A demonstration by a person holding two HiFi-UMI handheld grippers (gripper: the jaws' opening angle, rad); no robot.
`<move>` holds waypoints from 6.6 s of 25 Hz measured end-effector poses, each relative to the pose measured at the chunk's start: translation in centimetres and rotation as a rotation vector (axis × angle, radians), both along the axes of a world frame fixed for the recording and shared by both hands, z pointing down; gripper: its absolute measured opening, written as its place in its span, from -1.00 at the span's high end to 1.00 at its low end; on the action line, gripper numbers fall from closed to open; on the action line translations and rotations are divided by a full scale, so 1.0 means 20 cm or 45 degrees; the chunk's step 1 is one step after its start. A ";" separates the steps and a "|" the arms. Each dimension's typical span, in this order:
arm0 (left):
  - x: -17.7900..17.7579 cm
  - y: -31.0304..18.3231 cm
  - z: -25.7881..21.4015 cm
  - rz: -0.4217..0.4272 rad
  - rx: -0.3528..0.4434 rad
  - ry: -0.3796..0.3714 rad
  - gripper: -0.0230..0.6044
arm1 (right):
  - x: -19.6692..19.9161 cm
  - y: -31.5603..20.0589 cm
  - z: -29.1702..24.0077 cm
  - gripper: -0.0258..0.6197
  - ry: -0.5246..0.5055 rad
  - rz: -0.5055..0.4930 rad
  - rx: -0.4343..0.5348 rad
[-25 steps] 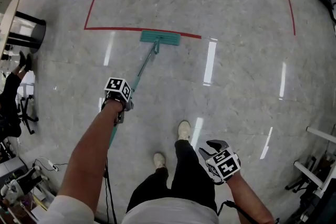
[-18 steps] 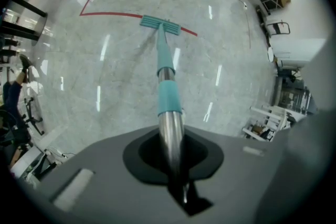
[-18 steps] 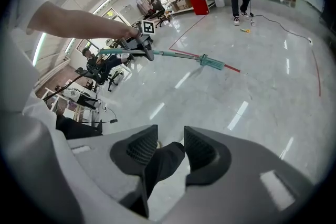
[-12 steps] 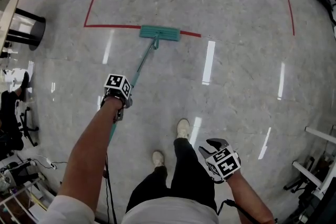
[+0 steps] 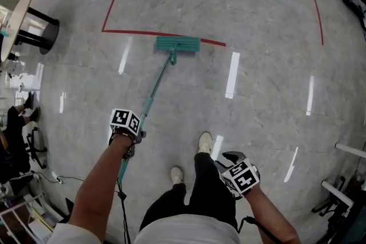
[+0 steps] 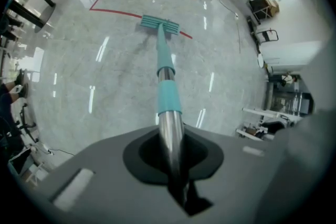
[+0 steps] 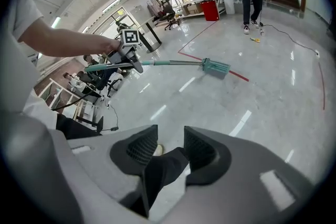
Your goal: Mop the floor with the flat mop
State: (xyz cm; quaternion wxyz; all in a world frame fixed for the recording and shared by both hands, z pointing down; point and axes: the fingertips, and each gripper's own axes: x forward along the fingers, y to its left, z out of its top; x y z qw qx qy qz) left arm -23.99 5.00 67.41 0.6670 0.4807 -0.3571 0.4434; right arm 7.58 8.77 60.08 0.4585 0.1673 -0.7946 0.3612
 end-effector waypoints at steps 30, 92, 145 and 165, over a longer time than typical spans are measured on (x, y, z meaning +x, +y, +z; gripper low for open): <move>-0.28 0.84 0.13 0.055 -0.194 -0.076 0.79 | -0.14 0.35 0.01 0.43 0.025 -0.087 -0.007; -0.14 -0.49 0.18 -0.001 -0.061 -0.091 0.79 | 0.11 0.02 0.08 0.43 0.068 0.007 -0.091; -0.48 0.42 0.17 0.065 -0.181 -0.105 0.79 | -0.07 0.25 0.05 0.43 0.063 -0.060 -0.071; -0.50 -0.30 0.20 0.087 -0.154 -0.156 0.79 | 0.11 0.09 0.09 0.43 0.088 -0.023 -0.118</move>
